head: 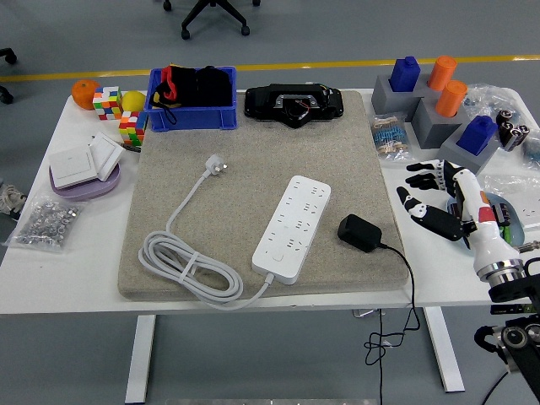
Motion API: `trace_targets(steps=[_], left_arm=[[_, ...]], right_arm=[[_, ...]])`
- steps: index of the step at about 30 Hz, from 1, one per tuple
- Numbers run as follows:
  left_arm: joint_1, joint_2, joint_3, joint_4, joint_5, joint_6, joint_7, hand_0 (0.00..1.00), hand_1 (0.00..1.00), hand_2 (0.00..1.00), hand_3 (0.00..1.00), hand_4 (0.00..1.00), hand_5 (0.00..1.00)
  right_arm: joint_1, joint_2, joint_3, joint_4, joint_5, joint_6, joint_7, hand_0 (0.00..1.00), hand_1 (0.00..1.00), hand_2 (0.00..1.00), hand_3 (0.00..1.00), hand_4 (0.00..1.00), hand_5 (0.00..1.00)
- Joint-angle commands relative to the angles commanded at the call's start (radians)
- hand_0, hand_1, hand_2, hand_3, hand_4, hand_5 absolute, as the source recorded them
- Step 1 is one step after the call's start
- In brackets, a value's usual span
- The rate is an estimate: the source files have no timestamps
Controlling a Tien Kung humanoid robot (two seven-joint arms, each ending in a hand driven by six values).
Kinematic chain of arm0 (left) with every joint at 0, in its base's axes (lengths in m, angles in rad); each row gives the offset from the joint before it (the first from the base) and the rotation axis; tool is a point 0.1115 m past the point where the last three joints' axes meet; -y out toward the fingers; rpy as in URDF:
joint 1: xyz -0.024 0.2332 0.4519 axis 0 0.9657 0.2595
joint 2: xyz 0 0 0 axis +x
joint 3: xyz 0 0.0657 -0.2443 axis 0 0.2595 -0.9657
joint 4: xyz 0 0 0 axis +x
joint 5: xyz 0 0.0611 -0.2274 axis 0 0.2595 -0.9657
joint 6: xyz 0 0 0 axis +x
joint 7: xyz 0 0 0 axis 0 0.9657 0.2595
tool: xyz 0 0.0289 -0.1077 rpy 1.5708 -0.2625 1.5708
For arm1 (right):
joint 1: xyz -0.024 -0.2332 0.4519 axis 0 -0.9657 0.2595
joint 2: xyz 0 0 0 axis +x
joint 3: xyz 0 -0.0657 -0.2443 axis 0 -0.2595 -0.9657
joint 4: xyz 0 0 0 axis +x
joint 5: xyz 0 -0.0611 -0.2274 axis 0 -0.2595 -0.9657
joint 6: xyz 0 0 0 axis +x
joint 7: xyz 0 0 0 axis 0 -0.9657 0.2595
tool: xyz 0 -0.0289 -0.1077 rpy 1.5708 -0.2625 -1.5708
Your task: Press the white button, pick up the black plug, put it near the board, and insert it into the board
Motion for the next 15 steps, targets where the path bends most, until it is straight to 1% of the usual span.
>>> trace_targets(steps=[3,5,6,8,11,12,14,15], left_arm=[[0.0,0.0,-0.001,0.0,0.0,0.0,0.0,0.708,0.664,0.59,0.682,0.65,0.286],[-0.001,0.0,-0.001,0.0,0.0,0.0,0.0,0.708,0.664,0.59,0.682,0.65,0.286],[0.0,0.0,0.0,0.0,-0.001,0.0,0.0,0.708,0.664,0.59,0.682,0.65,0.287],[0.0,0.0,-0.001,0.0,0.0,0.0,0.001,0.708,0.664,0.59,0.682,0.65,0.287],[-0.002,0.0,0.001,0.0,-0.001,0.001,0.001,0.708,0.664,0.59,0.682,0.65,0.287],[-0.002,0.0,0.001,0.0,-0.001,0.0,0.001,0.708,0.663,0.59,0.682,0.649,0.287],[-0.003,0.001,0.001,0.0,0.0,0.0,0.001,0.708,0.663,0.59,0.682,0.649,0.287],[-0.003,0.001,0.001,0.0,0.0,0.0,0.001,0.708,0.663,0.59,0.682,0.649,0.287]], right_arm=[[0.007,-0.007,-0.033,0.009,0.011,0.018,-0.011,0.25,0.15,0.205,0.609,0.668,0.268],[0.019,-0.015,-0.071,0.017,0.021,0.048,-0.031,0.25,0.15,0.205,0.609,0.668,0.268],[0.028,-0.019,-0.094,0.019,0.025,0.054,-0.037,0.091,0.046,0.139,0.605,0.645,0.245],[0.038,-0.023,-0.119,0.021,0.03,0.059,-0.043,0.091,0.046,0.139,0.605,0.645,0.245],[0.076,-0.035,-0.183,0.027,0.042,0.065,-0.058,0.091,0.046,0.139,0.605,0.645,0.245],[0.091,-0.037,-0.205,0.029,0.05,0.071,-0.068,0.002,0.002,0.092,0.607,0.652,0.221],[0.109,-0.039,-0.242,0.031,0.056,0.087,-0.091,0.002,0.002,0.092,0.607,0.652,0.221],[0.122,-0.039,-0.264,0.033,0.058,0.104,-0.112,0.002,0.002,0.092,0.607,0.652,0.221]])
